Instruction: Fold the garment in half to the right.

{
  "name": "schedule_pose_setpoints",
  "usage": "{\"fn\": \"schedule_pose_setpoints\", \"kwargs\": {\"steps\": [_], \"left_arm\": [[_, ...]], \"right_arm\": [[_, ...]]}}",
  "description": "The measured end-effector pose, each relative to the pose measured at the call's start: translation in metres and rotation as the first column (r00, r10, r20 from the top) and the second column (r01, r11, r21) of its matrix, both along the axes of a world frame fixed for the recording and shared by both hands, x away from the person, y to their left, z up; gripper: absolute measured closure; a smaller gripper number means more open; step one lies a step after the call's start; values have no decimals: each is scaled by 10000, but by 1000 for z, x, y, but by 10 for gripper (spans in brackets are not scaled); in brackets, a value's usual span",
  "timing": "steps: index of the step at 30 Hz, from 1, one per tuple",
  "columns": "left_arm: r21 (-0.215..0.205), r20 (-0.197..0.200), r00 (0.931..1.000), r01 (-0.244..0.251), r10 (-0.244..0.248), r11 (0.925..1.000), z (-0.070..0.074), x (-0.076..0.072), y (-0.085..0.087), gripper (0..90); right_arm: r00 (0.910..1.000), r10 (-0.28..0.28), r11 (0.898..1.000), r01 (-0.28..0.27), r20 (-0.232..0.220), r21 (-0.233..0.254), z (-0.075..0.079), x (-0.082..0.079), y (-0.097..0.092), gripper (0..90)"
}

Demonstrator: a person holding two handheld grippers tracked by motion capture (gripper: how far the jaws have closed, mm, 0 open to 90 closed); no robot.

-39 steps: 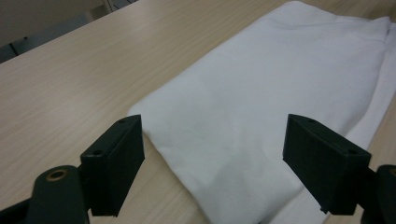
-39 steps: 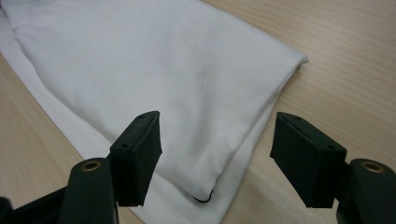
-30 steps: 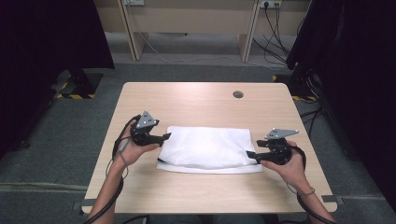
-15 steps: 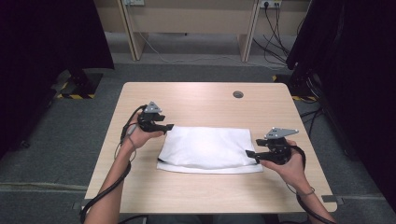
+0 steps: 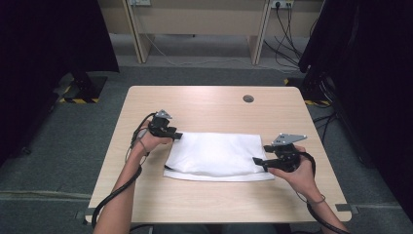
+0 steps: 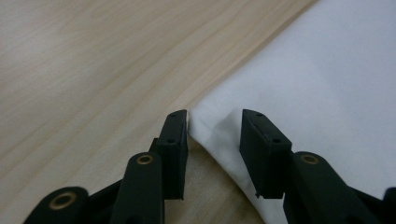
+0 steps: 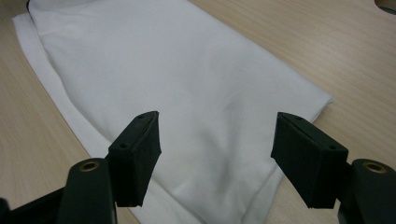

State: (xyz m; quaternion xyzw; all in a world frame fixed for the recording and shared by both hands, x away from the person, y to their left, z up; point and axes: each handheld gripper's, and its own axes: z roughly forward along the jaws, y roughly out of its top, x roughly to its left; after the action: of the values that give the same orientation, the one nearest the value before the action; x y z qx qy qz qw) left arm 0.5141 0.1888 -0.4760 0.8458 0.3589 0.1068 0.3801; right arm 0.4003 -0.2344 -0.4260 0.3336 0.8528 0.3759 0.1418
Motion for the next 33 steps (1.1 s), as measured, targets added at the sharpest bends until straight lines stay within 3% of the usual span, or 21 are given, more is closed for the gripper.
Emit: {"fn": "schedule_pose_setpoints", "kwargs": {"steps": [1,2,5,7,9,19,33], "left_arm": [[-62,6,10000,-11,11,10000,-1,-1,0,746],[-62,6,10000,-11,11,10000,-1,-1,0,812],[97,73,10000,58,-59,9999,1,-3,-3,848],[-49,173,9999,12,-11,10000,4,-3,-4,858],[-263,373,9993,-57,67,9996,10,-5,-2,859],[-214,875,9962,38,-19,9998,28,-14,-2,859],[96,1088,9936,304,-312,9995,44,-21,-6,861]], "right_arm": [[10000,0,10000,0,0,0,0,0,0,330],[10000,0,10000,0,0,0,0,0,0,330],[9998,201,9998,-201,56,-72,1,0,9,330],[9994,333,9994,-332,84,-140,3,0,15,330],[9987,475,9987,-472,169,-194,5,0,20,330],[9947,971,9949,-961,337,-315,12,0,43,330],[9762,2121,9763,-2094,464,-552,26,0,89,341]]}}
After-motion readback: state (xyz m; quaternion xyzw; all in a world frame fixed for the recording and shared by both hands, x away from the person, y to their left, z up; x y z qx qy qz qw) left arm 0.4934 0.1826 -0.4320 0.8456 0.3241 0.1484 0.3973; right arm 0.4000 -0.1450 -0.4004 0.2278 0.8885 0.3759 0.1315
